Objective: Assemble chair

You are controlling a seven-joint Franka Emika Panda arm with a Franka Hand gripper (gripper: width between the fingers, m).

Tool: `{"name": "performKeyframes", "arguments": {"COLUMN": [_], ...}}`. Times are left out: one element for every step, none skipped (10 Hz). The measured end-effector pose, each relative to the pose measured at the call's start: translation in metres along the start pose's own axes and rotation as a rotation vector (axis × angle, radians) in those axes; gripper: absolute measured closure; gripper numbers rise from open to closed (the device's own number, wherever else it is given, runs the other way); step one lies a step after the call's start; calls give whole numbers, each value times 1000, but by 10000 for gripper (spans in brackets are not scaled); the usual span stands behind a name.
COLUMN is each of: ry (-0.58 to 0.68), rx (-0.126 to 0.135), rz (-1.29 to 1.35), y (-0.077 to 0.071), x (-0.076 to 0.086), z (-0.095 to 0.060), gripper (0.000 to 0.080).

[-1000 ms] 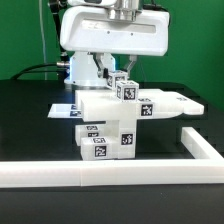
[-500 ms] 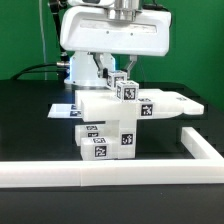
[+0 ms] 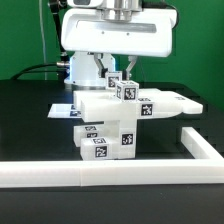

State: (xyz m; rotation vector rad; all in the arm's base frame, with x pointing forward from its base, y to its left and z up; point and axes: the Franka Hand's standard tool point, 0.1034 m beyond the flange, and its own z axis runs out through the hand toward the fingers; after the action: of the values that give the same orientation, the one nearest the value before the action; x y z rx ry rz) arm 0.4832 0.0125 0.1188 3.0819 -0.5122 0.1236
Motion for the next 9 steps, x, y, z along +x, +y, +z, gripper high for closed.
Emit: {"name": "performKeyframes", "arguments": {"ry": [3, 8, 15, 13, 10, 7, 1, -3, -5], "rx": [6, 17, 19, 30, 38, 47, 55, 63, 66], "rz": [62, 170, 218, 329, 426, 517, 615, 646, 708], "y": [0, -1, -1, -2, -3, -4, -5, -5, -6], "x": [1, 2, 3, 3, 4, 5, 6, 7, 7], "z": [0, 1, 1, 1, 1, 1, 2, 2, 2], "gripper": [505, 505, 505, 505, 505, 505, 505, 505, 505]}}
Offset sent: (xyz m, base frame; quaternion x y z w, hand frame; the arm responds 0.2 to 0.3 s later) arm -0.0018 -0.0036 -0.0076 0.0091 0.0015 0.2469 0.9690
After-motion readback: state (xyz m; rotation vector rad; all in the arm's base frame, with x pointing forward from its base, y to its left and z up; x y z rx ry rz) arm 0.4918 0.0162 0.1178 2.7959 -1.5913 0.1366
